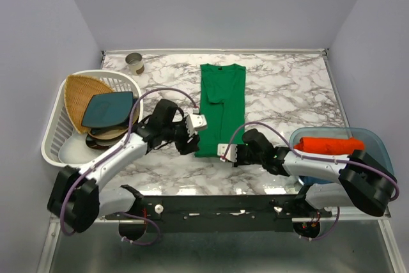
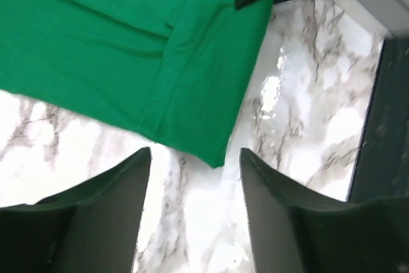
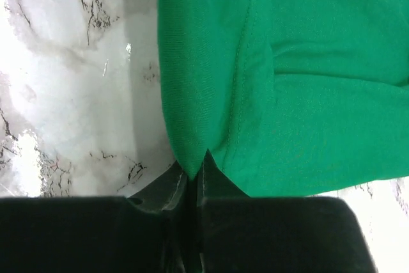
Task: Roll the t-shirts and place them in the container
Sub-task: Roll the T-shirt to the center of the board.
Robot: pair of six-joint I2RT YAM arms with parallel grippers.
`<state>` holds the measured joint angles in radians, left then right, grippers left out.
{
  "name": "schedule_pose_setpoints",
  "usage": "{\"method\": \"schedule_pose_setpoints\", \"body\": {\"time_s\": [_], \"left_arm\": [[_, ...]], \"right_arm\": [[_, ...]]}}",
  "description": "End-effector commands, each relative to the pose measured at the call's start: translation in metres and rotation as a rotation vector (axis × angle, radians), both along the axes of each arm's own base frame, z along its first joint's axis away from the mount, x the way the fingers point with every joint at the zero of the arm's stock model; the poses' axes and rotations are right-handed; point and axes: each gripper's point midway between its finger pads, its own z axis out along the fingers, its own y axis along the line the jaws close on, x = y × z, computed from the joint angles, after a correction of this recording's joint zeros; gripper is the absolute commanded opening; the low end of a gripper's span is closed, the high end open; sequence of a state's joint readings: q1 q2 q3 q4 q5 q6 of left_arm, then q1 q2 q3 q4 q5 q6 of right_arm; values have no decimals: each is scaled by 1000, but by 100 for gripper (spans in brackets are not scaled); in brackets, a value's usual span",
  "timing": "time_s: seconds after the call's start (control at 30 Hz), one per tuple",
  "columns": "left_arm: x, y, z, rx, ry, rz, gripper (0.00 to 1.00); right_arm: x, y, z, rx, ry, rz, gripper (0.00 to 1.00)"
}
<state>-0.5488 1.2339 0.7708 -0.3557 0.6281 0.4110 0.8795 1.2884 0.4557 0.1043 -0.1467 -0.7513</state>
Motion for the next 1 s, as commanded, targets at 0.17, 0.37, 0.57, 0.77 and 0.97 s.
{"method": "schedule_pose_setpoints", "body": {"time_s": [0.17, 0.37, 0.57, 0.77, 0.97], "left_arm": [[-32, -6, -14, 36, -446, -186, 79], [-30, -27, -28, 42, -648, -201, 80], [-10, -35, -41, 119, -745, -184, 79], [-7, -37, -57, 194, -725, -234, 43], [-15, -33, -59, 242, -541, -255, 8]], "right_arm": [[-1, 3, 8, 26, 56, -6, 7], [-9, 1, 10, 42, 87, 2, 8], [-12, 2, 14, 57, 88, 19, 8], [-21, -4, 10, 39, 113, 31, 8], [-30, -11, 12, 28, 171, 39, 3]]}}
